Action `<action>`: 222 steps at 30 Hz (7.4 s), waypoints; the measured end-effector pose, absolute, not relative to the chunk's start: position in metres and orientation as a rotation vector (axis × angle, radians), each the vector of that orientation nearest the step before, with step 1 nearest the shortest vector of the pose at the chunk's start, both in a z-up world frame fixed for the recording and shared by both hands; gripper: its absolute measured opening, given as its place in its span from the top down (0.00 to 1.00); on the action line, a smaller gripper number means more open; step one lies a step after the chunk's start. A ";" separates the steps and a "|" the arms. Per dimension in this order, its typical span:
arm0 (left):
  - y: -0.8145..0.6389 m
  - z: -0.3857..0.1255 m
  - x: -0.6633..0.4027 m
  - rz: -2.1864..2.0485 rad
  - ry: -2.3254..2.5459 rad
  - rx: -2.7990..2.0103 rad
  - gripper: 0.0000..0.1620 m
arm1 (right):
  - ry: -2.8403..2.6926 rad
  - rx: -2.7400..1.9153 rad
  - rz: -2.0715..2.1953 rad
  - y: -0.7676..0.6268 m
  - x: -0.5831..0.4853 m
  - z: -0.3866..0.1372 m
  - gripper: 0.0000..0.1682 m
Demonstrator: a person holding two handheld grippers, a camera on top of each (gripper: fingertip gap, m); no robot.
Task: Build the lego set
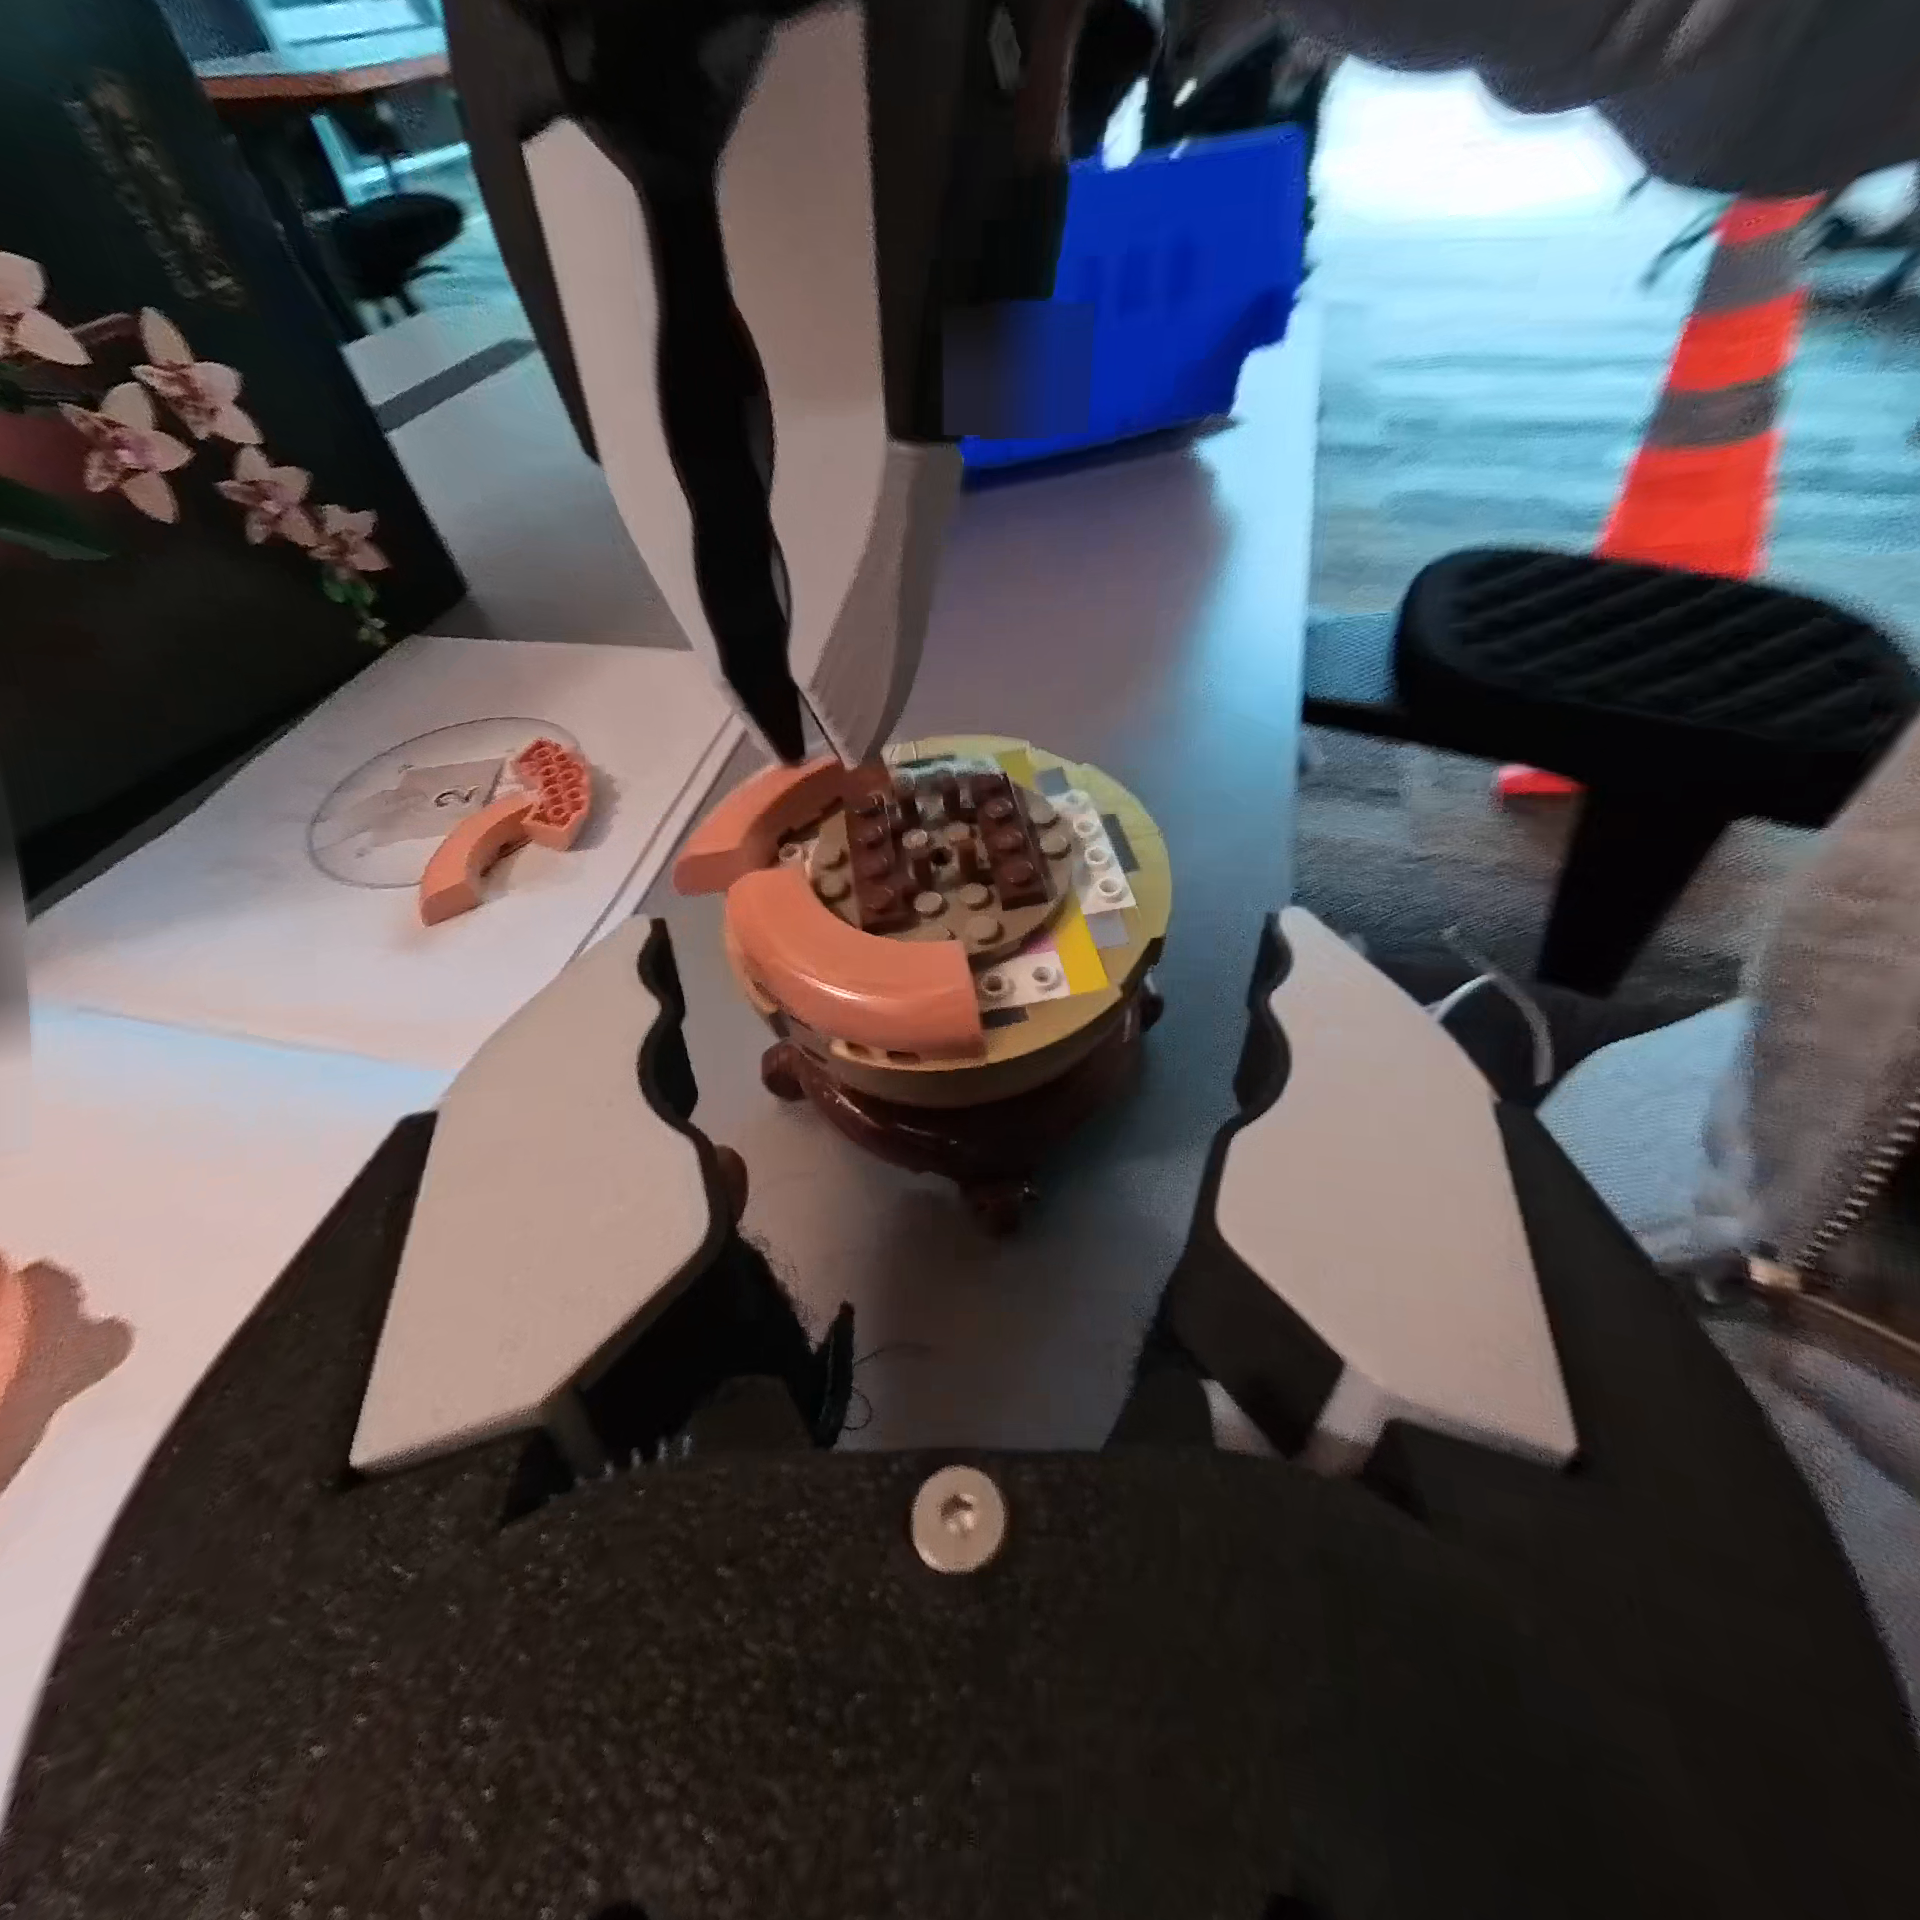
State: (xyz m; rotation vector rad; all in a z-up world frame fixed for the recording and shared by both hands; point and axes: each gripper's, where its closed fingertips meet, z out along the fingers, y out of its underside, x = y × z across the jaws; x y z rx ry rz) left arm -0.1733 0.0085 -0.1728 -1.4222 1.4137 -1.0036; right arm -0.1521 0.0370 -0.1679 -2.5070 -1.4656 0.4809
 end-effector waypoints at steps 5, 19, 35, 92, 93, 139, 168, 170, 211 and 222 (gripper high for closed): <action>0.031 -0.144 -0.180 -1.557 1.334 -1.465 0.66 | -1.456 -2.465 0.500 0.037 -0.151 -0.168 0.94; 0.048 -0.175 -0.155 -1.430 1.652 -1.672 0.89 | -1.420 -2.405 0.507 0.039 -0.149 -0.168 0.93; 0.043 -0.169 -0.154 -1.334 1.667 -1.654 0.89 | -1.217 -2.474 0.823 0.038 -0.149 -0.169 0.90; 0.028 -0.161 -0.172 -1.308 1.631 -1.517 0.95 | -0.466 -2.222 1.539 0.057 -0.153 -0.159 0.63; 0.028 -0.161 -0.172 -1.301 1.634 -1.515 0.95 | -0.347 -2.215 1.622 0.055 -0.151 -0.164 0.62; 0.012 -0.186 -0.157 -0.668 1.401 -1.418 0.41 | 0.098 -2.265 1.710 0.029 -0.162 -0.194 0.67; 0.012 -0.187 -0.155 -0.655 1.394 -1.380 0.42 | 0.035 -2.315 1.613 0.026 -0.160 -0.195 0.56; 0.012 -0.187 -0.155 -0.660 1.395 -1.382 0.42 | 0.049 -2.256 1.707 0.030 -0.162 -0.185 0.54; 0.009 -0.186 -0.158 -0.635 1.408 -1.345 0.42 | -0.054 -2.119 1.721 0.040 -0.165 -0.186 0.65; 0.009 -0.185 -0.158 -0.635 1.409 -1.343 0.43 | 0.138 -2.042 1.931 0.031 -0.166 -0.185 0.78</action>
